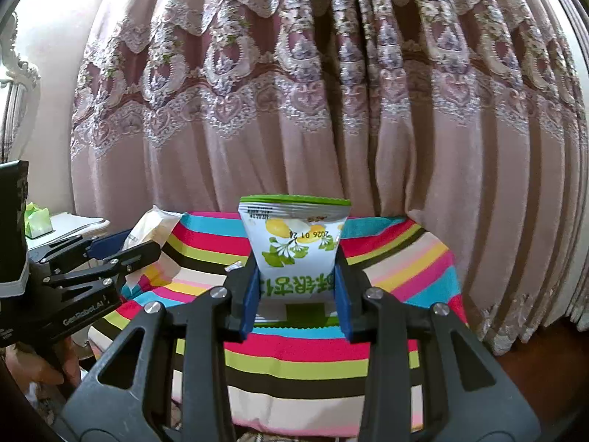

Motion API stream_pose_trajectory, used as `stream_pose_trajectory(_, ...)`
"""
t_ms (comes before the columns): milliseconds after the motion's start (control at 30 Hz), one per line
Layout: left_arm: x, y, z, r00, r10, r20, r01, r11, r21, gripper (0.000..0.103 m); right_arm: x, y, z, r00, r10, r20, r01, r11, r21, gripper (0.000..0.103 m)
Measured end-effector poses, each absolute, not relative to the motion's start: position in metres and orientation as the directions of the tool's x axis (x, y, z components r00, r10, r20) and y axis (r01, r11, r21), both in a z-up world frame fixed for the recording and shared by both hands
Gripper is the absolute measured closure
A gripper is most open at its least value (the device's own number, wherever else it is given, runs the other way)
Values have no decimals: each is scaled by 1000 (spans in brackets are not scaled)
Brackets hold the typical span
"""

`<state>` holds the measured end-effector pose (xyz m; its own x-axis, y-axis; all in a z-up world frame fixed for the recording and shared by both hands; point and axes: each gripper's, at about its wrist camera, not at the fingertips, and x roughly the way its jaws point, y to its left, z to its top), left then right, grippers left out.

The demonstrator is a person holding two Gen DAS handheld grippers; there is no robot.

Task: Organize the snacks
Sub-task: 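Carry both packets to the white box and open both tools to drop them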

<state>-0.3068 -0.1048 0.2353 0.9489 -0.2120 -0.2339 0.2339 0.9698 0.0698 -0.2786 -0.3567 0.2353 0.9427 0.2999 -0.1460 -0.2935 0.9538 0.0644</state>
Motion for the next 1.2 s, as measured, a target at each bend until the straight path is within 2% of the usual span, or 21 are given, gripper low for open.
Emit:
stream_pose_trajectory(500,-325,-168,219,899,-318,-301,378,911,166,64,-303,-433,204,962,184,-203,-161,979,126,64)
stream_pose_trajectory(667,-329,-196,211,858,-374,-353,456,871,184,64,-312,-459,192,966,129,-224,-100,985,137,64)
stream_pose_trajectory(767,-328,-219,202,801,-432,-415,534,828,170,64,-315,-473,182,964,99,-248,-65,988,143,64)
stream_pose_trajectory(967,-335,-274,177,687,-511,-517,672,716,186,64,-326,-503,150,937,25,-348,28,989,146,64)
stream_pose_trajectory(1200,-349,-329,142,554,-552,-623,790,585,184,64,-336,-549,100,854,-61,-516,167,973,161,64)
